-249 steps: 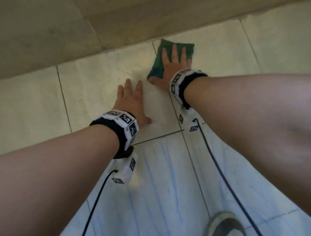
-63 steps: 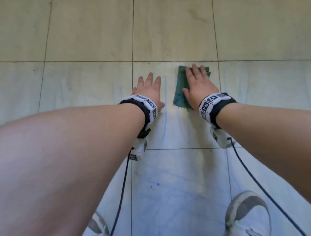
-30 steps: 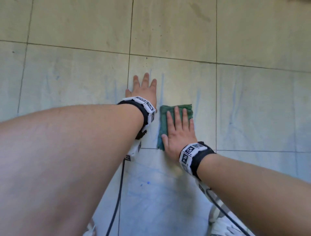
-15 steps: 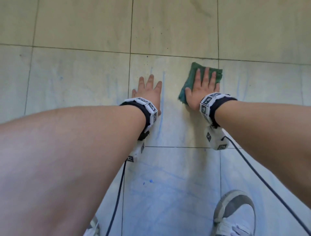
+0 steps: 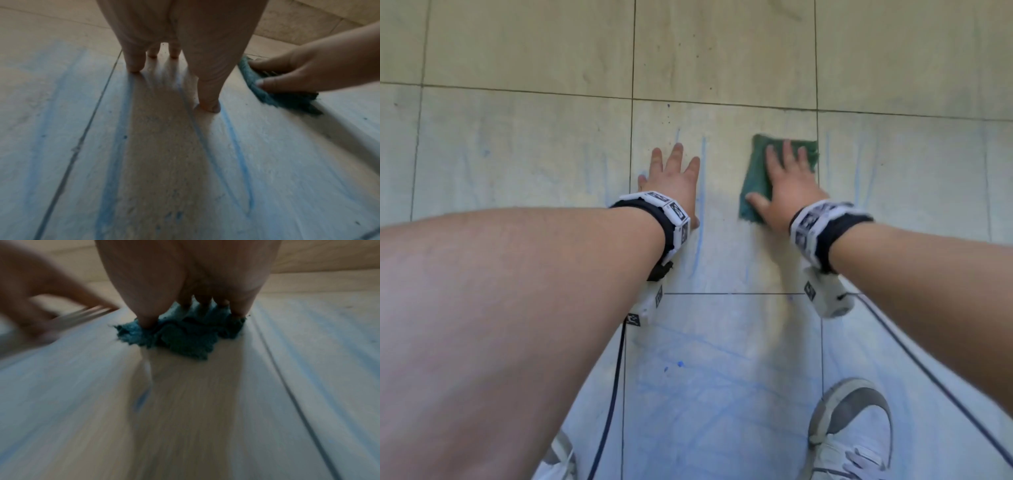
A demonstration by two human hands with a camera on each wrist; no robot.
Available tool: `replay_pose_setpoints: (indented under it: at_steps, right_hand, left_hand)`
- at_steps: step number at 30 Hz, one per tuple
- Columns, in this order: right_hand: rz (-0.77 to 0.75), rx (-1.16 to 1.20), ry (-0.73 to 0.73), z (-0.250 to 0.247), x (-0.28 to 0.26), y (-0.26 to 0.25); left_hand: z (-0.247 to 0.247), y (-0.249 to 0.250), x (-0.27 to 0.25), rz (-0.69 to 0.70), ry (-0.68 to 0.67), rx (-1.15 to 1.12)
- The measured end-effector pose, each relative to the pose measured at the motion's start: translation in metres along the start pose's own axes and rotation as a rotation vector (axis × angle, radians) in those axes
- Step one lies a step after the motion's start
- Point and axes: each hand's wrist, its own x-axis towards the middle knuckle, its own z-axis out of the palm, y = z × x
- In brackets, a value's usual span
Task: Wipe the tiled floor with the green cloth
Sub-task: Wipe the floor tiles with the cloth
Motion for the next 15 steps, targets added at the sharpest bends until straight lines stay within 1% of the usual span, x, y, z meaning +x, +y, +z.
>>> replay_pose_setpoints:
  at_steps: [3, 5, 7, 11, 13, 15]
  right_hand:
    - [0.136, 0.030, -0.005, -0.024, 0.023, 0.014]
    - [0.144, 0.026, -0.025, -0.027, 0.023, 0.010]
    - [0.081, 0.008, -0.058, -0.020, 0.010, -0.006]
    - [-0.081, 0.017, -0.114, 0.013, -0.030, -0.043]
    - [-0.109, 0.033, -0.100, 0.025, -0.040, -0.048]
    - [-0.128, 0.014, -0.101, 0.024, -0.034, -0.039]
  left_hand:
    - [-0.001, 0.000, -0.001, 0.008, 0.001, -0.007]
    - [-0.001, 0.001, -0.001, 0.011, 0.009, -0.010]
    - [-0.001, 0.001, -0.001, 0.005, 0.007, -0.010]
    - [-0.001, 0.002, 0.000, 0.010, 0.004, -0.014]
    - [0.000, 0.001, 0.000, 0.010, 0.004, -0.010]
    - [0.000, 0.001, 0.001, 0.007, 0.002, -0.004]
